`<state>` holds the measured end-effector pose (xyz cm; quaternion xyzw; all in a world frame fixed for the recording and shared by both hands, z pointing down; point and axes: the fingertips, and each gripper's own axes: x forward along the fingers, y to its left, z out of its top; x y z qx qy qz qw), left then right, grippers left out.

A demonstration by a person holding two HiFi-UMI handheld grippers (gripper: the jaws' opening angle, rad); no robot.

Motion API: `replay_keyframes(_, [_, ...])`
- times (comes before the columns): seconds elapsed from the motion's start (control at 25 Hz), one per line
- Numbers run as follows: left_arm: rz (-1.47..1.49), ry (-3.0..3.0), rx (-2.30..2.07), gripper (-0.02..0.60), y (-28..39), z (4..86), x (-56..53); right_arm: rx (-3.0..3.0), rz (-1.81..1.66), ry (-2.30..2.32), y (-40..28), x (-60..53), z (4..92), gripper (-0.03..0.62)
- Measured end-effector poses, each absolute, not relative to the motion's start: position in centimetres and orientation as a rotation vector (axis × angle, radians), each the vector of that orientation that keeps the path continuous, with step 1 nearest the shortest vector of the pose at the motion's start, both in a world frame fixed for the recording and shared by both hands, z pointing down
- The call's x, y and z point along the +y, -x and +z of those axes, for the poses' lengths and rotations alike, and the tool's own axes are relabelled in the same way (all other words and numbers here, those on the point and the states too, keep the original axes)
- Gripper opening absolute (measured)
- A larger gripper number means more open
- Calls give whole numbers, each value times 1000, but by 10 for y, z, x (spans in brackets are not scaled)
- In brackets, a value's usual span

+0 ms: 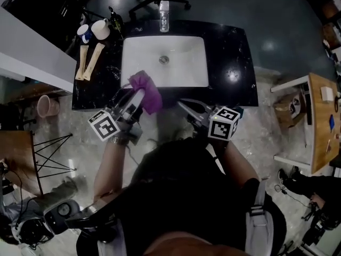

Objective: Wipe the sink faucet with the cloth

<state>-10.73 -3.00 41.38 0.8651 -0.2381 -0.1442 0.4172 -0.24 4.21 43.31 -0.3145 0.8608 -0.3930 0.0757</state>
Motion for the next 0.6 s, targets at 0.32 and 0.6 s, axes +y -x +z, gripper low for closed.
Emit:
replay_keyframes(0.32, [-276, -2235, -750, 72, 93, 401, -88, 2522, -1201, 930, -50, 36, 442, 14])
replay_keyframes(0.6, [-276, -2306, -692, 72, 77, 373, -155, 2463, -1207, 1023, -83, 32, 447, 12])
